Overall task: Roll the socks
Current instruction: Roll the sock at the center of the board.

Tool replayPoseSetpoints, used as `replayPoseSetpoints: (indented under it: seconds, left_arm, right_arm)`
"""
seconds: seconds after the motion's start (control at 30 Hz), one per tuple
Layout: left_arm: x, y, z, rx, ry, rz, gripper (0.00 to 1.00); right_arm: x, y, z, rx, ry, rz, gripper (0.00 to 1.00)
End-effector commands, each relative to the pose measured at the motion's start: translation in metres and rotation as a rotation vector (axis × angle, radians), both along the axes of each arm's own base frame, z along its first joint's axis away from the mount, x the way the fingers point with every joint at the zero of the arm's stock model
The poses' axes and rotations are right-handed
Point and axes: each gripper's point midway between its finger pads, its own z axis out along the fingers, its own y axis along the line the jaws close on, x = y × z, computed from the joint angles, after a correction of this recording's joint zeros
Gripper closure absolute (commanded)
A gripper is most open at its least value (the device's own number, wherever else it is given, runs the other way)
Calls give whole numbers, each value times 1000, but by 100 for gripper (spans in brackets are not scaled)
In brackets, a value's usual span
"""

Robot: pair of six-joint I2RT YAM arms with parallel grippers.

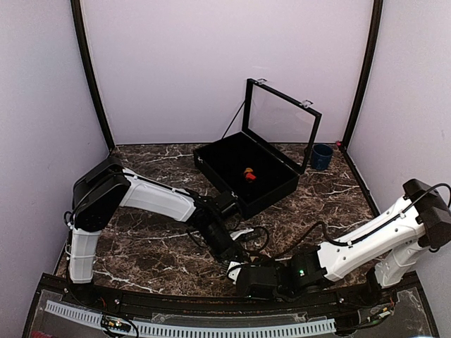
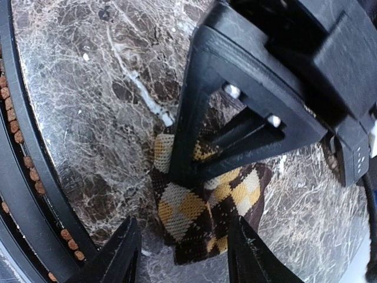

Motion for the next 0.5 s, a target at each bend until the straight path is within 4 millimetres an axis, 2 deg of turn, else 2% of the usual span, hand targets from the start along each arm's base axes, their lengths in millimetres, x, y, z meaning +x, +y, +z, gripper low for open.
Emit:
replayPoseSetpoints:
  seconds: [0.0, 0.23, 0.47]
  left_arm:
    - [-9, 16, -22, 105, 39, -12, 100]
    - [-9, 15, -22, 102, 49, -15, 100]
    - [-9, 13, -21, 104, 53, -18, 100]
  right_arm:
    - [4, 5, -6, -18, -14, 47, 52]
    - [15, 2, -15, -46, 4, 52, 52]
    - [13, -4, -23, -62, 52, 58, 52]
